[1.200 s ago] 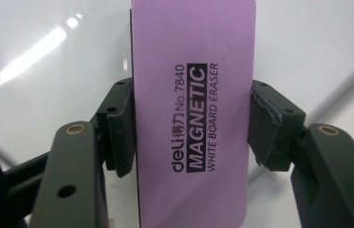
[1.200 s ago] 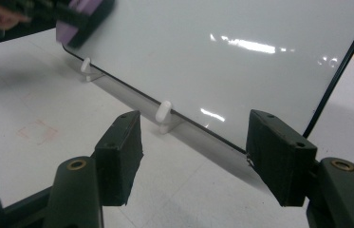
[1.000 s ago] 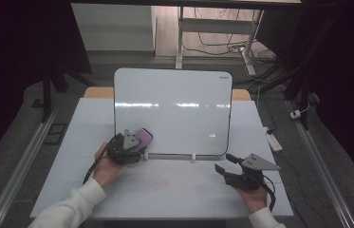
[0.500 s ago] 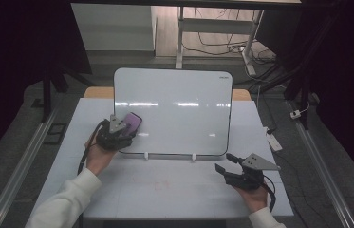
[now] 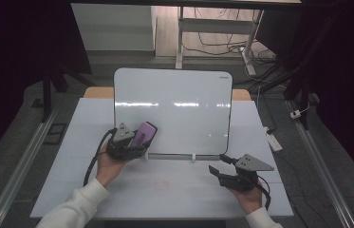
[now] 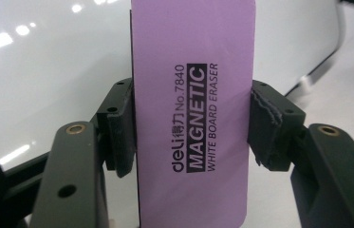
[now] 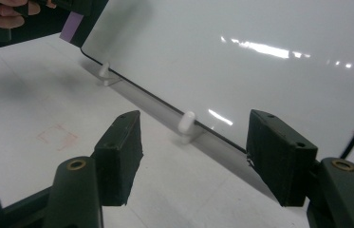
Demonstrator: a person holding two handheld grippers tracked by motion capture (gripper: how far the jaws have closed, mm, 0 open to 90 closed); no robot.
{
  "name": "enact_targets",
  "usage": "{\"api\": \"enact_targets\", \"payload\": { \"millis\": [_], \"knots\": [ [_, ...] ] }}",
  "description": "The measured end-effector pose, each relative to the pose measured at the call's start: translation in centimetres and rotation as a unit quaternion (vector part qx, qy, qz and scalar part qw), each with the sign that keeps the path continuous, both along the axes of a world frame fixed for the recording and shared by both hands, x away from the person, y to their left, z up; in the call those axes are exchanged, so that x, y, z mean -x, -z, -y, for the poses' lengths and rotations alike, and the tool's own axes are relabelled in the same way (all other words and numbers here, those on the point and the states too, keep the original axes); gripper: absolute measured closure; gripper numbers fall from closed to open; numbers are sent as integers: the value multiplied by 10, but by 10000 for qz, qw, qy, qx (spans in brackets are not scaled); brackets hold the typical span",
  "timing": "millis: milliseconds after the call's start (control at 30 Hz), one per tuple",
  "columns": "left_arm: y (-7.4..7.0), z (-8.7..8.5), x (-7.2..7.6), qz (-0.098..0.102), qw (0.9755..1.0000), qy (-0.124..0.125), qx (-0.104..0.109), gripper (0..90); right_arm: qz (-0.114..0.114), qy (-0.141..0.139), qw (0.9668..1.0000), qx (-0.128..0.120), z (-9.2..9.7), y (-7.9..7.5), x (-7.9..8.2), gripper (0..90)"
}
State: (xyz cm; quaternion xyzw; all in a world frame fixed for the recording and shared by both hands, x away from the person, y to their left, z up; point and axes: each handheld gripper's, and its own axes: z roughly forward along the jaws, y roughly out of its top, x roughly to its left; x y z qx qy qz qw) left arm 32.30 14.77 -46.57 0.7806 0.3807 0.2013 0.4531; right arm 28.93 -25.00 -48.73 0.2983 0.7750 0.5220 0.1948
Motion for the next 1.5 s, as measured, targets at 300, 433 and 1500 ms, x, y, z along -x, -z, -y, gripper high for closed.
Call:
{"api": "enact_targets", "payload": {
  "millis": [300, 433, 1500],
  "knots": [
    [-12, 21, 11, 153, 9990, 325, 279, 410, -10, -314, 9995, 43, -34, -6, 12, 352],
    [-14, 27, 14, 159, 9986, 394, 302, 410, -42, -370, 9992, 134, -46, -5, 15, 351],
    [2, 71, 24, 177, 9968, 772, 119, 409, -591, 37, 9900, -1280, -81, -19, -7, 405]
  ]
}}
